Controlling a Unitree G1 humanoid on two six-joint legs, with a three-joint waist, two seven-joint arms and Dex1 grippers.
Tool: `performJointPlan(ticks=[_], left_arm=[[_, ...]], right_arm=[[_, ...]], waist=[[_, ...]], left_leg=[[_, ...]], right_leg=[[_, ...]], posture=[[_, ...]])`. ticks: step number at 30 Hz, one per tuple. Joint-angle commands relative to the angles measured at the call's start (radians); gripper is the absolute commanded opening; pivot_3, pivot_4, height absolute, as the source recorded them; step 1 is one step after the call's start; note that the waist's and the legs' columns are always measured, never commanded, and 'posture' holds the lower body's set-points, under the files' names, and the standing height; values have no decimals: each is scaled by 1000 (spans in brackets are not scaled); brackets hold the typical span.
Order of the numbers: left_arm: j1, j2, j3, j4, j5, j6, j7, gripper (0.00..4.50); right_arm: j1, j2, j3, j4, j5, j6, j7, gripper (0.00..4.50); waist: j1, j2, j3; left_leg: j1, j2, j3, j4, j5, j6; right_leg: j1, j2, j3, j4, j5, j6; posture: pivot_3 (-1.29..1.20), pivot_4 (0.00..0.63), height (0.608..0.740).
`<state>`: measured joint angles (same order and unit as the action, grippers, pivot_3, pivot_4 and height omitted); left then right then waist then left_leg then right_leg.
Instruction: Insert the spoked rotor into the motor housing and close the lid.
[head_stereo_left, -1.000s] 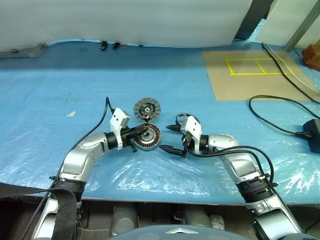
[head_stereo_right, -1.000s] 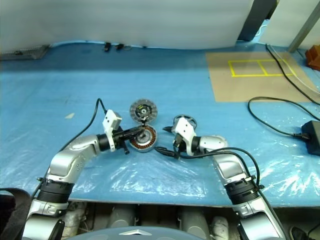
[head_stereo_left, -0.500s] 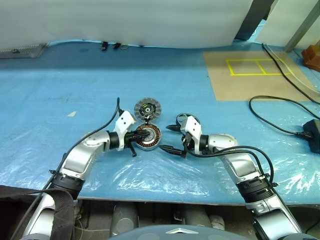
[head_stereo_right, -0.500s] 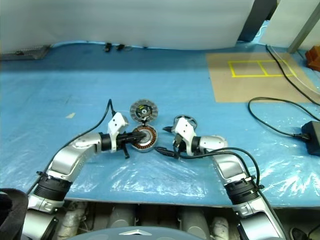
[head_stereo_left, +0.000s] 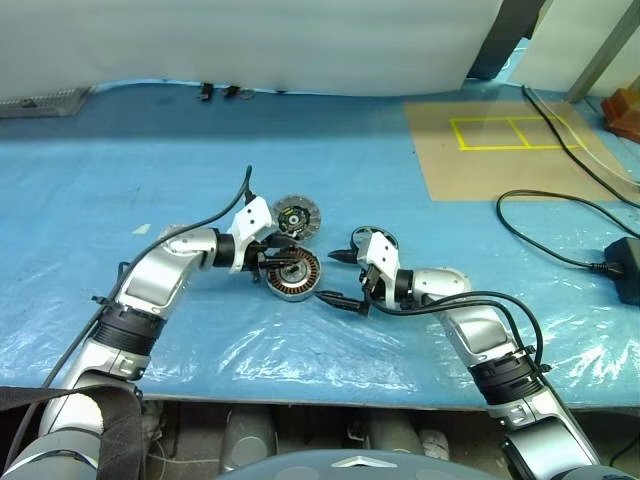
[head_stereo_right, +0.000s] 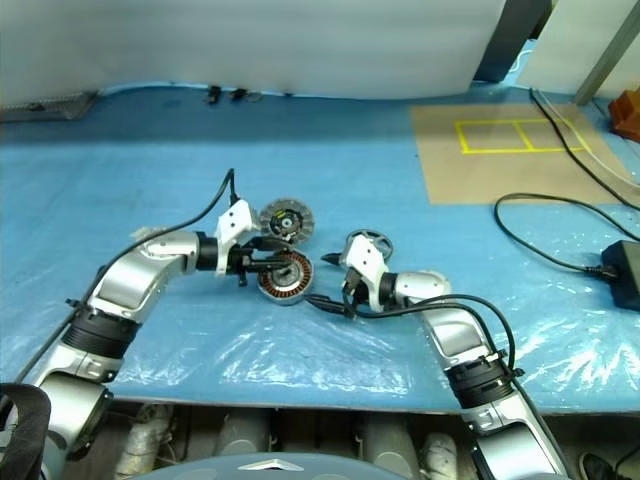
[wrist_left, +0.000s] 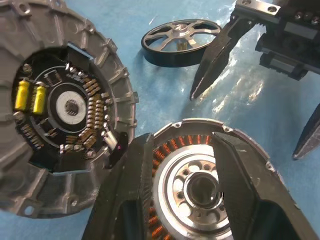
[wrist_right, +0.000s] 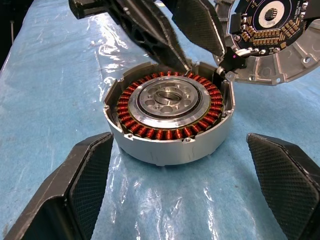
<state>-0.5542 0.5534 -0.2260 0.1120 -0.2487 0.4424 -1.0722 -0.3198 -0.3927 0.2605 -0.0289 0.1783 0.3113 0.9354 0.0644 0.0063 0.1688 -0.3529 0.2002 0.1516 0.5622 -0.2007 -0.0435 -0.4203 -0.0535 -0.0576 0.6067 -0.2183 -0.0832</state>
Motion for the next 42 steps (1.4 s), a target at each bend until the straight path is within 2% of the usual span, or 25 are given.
performJointPlan(ticks=[1, 3, 16, 29, 42], left_arm=[[-21, 22, -5, 8, 12, -17, -40, 643], [-25, 30, -17, 7, 19, -15, -64, 48], [-82, 26, -105, 48, 98, -35, -147, 48], [-131, 5, -209, 98, 215, -135, -211, 48], [-204, -17, -154, 117, 193, -114, -234, 48]], right_arm=[[-9, 6, 2, -15, 5, -17, -3, 4500], [-8, 6, 1, -15, 6, -18, -3, 4500], [-13, 7, 3, 5, 2, -35, 1, 4500], [-7, 16, 2, 5, 1, -39, -9, 4500], [-14, 23, 11, -8, 4, -21, -22, 4500]], waist=[[1, 0, 0], [2, 0, 0], [3, 0, 0], [6, 0, 0], [2, 0, 0]], left_leg=[[0, 0, 0, 0, 0, 0], [0, 0, 0, 0, 0, 0], [0, 0, 0, 0, 0, 0], [0, 0, 0, 0, 0, 0], [-1, -1, -1, 0, 0, 0]], right_leg=[[0, 0, 0, 0, 0, 0], [0, 0, 0, 0, 0, 0], [0, 0, 0, 0, 0, 0], [1, -1, 0, 0, 0, 0], [1, -1, 0, 0, 0, 0]], posture=[[0, 150, 740], [0, 150, 740], [0, 150, 740], [0, 150, 740], [0, 150, 740]])
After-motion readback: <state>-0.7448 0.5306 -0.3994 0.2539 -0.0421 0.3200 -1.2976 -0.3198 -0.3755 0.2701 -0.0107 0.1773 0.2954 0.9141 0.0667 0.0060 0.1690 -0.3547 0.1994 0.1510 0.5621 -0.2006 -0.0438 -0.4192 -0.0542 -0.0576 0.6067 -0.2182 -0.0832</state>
